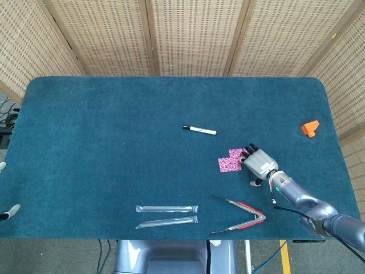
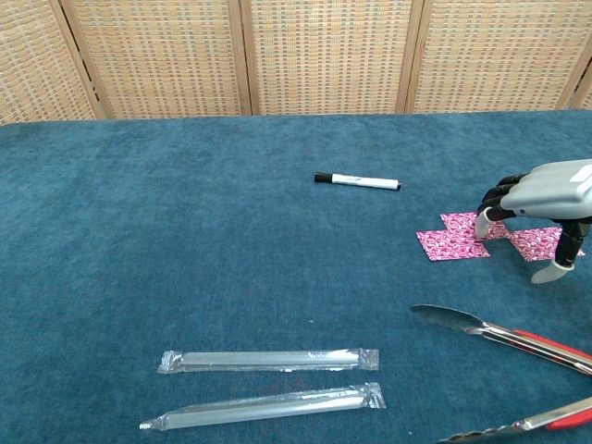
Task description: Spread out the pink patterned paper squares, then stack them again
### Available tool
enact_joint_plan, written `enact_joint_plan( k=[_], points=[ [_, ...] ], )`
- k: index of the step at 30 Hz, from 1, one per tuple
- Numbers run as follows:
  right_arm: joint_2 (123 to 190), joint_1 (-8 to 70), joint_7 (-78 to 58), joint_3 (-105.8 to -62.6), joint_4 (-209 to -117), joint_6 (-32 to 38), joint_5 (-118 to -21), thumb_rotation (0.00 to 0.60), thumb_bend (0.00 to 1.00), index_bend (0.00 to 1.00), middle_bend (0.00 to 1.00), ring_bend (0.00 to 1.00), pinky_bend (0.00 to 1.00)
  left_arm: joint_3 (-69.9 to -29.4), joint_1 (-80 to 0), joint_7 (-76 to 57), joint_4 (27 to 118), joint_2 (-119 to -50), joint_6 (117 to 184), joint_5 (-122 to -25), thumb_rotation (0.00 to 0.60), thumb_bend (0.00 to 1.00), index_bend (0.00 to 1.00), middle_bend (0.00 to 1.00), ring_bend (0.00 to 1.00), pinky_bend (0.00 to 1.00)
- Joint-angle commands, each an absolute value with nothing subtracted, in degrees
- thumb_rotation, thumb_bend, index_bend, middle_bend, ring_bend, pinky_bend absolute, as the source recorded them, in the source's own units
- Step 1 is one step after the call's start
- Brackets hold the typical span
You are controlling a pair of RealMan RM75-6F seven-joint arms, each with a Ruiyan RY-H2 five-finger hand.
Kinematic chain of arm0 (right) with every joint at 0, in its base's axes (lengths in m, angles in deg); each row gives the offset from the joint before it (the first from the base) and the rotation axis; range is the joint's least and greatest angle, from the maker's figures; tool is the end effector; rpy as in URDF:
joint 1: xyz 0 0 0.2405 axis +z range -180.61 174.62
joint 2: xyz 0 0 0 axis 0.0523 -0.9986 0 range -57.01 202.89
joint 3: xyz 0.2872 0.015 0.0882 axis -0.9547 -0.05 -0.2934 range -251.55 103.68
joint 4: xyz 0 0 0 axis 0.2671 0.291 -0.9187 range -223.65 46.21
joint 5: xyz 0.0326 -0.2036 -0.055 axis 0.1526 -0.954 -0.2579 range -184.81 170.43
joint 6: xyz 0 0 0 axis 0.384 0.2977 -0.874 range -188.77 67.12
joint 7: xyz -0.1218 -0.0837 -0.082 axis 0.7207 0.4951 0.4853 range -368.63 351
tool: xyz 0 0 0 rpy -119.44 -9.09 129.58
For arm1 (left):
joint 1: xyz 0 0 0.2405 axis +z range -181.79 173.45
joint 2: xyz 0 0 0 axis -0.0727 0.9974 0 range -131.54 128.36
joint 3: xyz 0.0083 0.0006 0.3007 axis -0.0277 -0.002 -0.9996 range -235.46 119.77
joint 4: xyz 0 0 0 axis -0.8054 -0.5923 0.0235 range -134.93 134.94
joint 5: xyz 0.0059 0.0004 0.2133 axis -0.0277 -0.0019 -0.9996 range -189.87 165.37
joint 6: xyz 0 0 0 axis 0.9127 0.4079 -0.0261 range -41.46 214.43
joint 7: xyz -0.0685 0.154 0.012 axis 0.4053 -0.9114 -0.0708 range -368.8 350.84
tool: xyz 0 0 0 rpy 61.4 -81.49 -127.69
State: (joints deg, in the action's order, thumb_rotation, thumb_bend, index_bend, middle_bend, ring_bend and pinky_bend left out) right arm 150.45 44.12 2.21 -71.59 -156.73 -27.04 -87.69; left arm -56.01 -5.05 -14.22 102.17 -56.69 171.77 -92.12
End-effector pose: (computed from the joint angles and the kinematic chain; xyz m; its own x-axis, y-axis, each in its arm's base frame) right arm -0.2872 -0.4259 0.0192 0.8622 -0.3287 0.3855 -0.5066 -0.5661 0.6504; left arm -0.3561 0.1785 0.2189 0.4556 0.0580 0.8883 0.8757 0.1504 -0.4589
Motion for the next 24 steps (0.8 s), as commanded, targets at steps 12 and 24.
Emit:
enact_joint_plan(
  k=[12, 24],
  points=[
    [152.3, 45.7, 0.8, -72.2, -152.7, -28.9, -88.1, 0.442, 0.26, 0.2, 0.15, 0.0, 0.0, -56.0, -4.9, -14.3, 101.9, -56.8, 171.7, -91.6, 0.6, 0.04, 0.03, 0.0, 0.0, 0.0],
    [151.5, 46.8, 1.4, -73.2, -153.4, -29.1, -87.5, 0.443, 0.26, 0.2, 0.15, 0.0, 0.0, -55.9, -5.0, -14.1, 101.6, -57.0, 171.3, -91.5, 0.6, 0.04, 0.03, 0.0, 0.0, 0.0]
  ],
)
